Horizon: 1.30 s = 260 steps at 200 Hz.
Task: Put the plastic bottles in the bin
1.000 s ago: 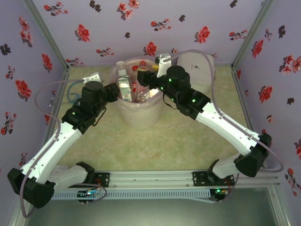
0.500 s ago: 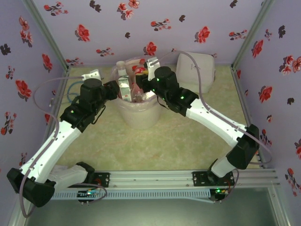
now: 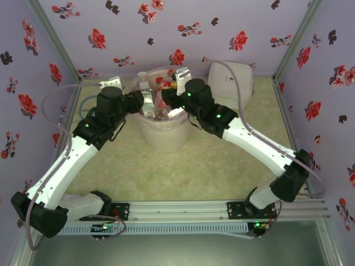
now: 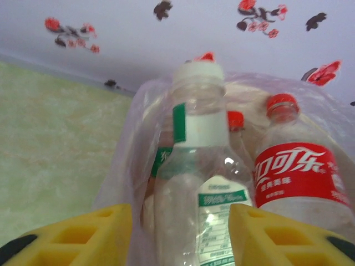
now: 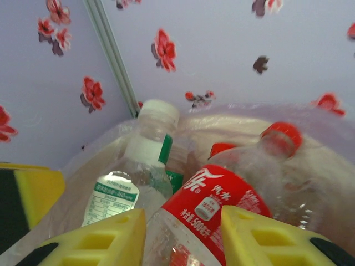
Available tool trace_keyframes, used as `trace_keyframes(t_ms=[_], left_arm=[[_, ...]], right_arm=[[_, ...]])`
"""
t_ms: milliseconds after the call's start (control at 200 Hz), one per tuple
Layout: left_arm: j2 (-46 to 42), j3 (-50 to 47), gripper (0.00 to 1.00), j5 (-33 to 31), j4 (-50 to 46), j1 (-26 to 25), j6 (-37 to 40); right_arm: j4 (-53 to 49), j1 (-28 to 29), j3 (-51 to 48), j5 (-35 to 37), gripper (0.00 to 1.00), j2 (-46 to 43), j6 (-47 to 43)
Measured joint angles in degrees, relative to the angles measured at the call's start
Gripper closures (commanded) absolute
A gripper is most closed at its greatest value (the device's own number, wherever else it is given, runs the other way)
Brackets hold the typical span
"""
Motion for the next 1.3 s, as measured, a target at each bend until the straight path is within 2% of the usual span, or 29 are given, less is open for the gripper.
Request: trace_keyframes(t_ms=[105,245,330,405,480,585,785,920,1090,1300], left_arm=[[-0.04,5.03,0.28,0.07,-2.43,1.14,3.65],[-2.08,8.81,0.0,-1.36,-5.22,3.65,9.09],[-5.68,7.04,0.0,-3.61,-6.32,5.44,11.5],[-10.14,1.46,0.0,-5.35,-5.77,8.39,13.25],[-14.27,-6.88,0.0,-6.64,-3.23,12.26,15.08],[-14.64,-16.81,0.0,-7.45,0.39,16.79,17.29],[-11.13,-33.11,0.0,-8.55,10.05,23.32,19.8],[-8.66,-40.96,0.0,-9.01,20.17,25.2,21.0],[-1.29,-46.36,0.0,-8.52,35.21,25.64,23.08],[12.35,-47.41,0.0,-6.64,53.57,25.83,27.93]], right_arm=[[-0.76,-0.76,-0.07,1.73,0.55,-5.31,-1.07],[-1.14,-5.03,-3.93,4.72,0.46,-13.03,-1.55],[-2.27,-9.35,-8.7,7.13,0.44,-17.27,-1.7],[-4.13,-13.68,-13.97,9.18,0.41,-20.31,-1.68],[-5.84,-17.92,-19.63,10.56,0.28,-22.29,-1.64],[-6.43,-23.17,-29.35,12.26,0.01,-24.09,-2.75],[-0.39,-29.2,-47.78,13.42,0.0,-24.68,-8.0],[7.28,-30.97,-54.6,14.14,0.0,-22.69,-9.7],[21.29,-33.53,-60.04,14.23,0.0,-16.15,-12.15],[38.58,-34.99,-64.24,12.92,0.0,-7.48,-15.78]])
